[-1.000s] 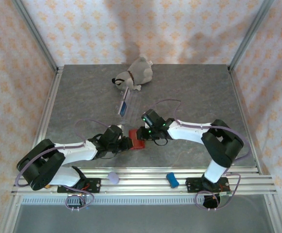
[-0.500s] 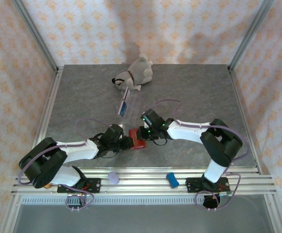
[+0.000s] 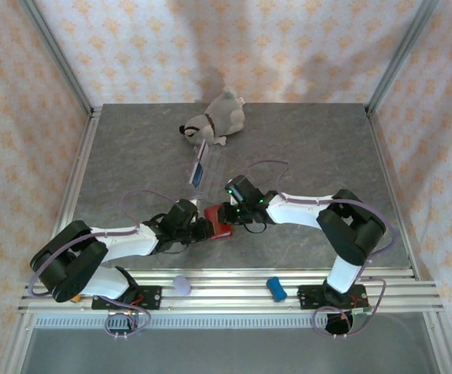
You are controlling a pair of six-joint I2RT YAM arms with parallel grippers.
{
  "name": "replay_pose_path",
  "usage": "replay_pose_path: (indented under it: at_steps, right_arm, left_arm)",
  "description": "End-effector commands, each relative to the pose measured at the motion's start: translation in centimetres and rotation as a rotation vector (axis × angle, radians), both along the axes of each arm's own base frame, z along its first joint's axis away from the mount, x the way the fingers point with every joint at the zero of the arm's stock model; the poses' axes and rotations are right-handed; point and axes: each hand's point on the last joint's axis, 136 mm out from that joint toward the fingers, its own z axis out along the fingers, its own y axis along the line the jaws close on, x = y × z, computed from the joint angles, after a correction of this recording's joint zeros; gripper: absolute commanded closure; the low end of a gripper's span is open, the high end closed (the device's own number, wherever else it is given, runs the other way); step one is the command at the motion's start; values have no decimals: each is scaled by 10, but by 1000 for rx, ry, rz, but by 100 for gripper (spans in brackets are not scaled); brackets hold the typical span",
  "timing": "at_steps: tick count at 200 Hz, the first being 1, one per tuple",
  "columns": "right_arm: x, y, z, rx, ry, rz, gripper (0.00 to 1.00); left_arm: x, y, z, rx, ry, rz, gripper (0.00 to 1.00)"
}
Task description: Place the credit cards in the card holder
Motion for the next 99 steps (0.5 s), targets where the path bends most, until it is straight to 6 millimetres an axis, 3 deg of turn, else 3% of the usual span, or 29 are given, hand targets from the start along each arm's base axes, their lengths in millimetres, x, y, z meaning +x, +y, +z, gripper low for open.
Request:
replay_pose_path:
  at_steps: [1, 99]
  right_arm:
    - [-1, -5, -17, -25, 23, -20, 78]
    - [-1, -3, -30, -13, 46, -39, 86]
  left_arm:
    - [-1, 1, -5, 24, 4, -16, 75]
    - [-1, -2, -10, 19, 12, -26, 84]
